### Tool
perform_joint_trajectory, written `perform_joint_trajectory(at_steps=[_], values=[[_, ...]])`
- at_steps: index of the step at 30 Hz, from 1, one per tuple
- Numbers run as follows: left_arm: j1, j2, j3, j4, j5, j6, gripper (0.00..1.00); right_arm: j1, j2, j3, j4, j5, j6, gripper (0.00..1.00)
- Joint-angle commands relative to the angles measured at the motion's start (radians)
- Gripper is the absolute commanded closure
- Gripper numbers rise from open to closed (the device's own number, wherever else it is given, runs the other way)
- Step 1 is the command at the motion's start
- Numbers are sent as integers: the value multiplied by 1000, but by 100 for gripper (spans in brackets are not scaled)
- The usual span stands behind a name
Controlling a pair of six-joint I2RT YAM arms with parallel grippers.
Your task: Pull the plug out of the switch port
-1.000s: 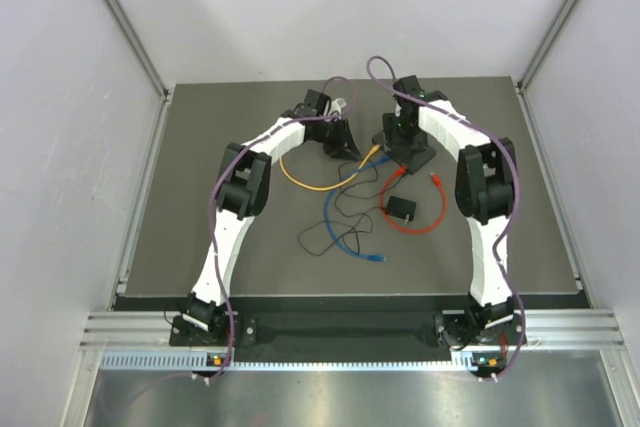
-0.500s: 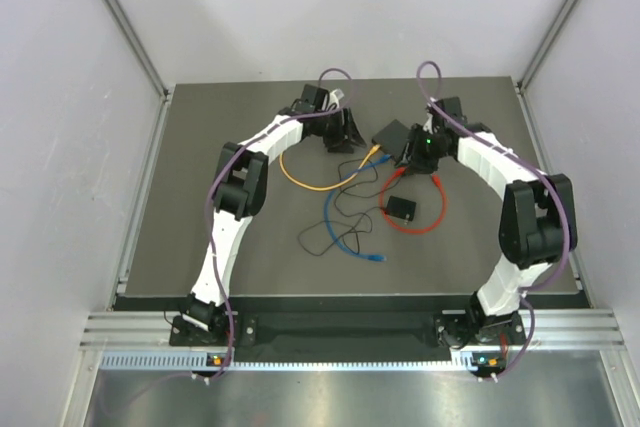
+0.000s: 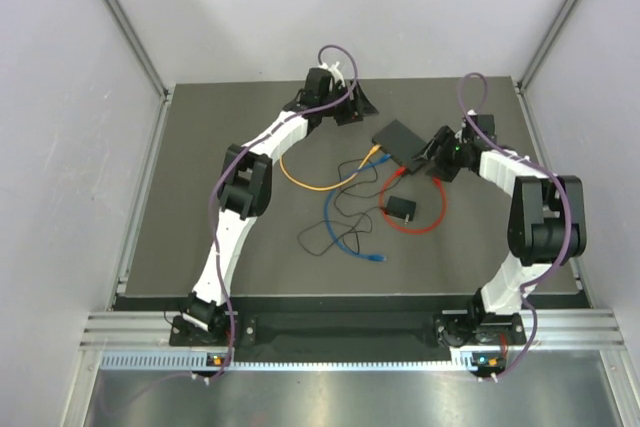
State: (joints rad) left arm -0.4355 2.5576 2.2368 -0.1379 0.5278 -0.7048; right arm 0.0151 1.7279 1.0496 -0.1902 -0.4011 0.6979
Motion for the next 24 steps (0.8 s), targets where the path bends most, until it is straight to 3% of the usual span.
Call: perform_joint_trajectory(at_steps=[1, 13, 19, 24], values=[[4, 67, 49, 129, -48, -34, 29, -43, 10, 67, 47, -2, -35, 39], [-35, 174, 75, 250, 14, -70, 28, -53, 189, 200, 35, -4, -104, 39], [-54, 173, 55, 259, 78, -93, 34, -49, 269, 283, 17, -38, -169, 41], [-81, 49, -152, 320, 124, -90, 42, -26, 380, 453, -64, -111, -254, 43]])
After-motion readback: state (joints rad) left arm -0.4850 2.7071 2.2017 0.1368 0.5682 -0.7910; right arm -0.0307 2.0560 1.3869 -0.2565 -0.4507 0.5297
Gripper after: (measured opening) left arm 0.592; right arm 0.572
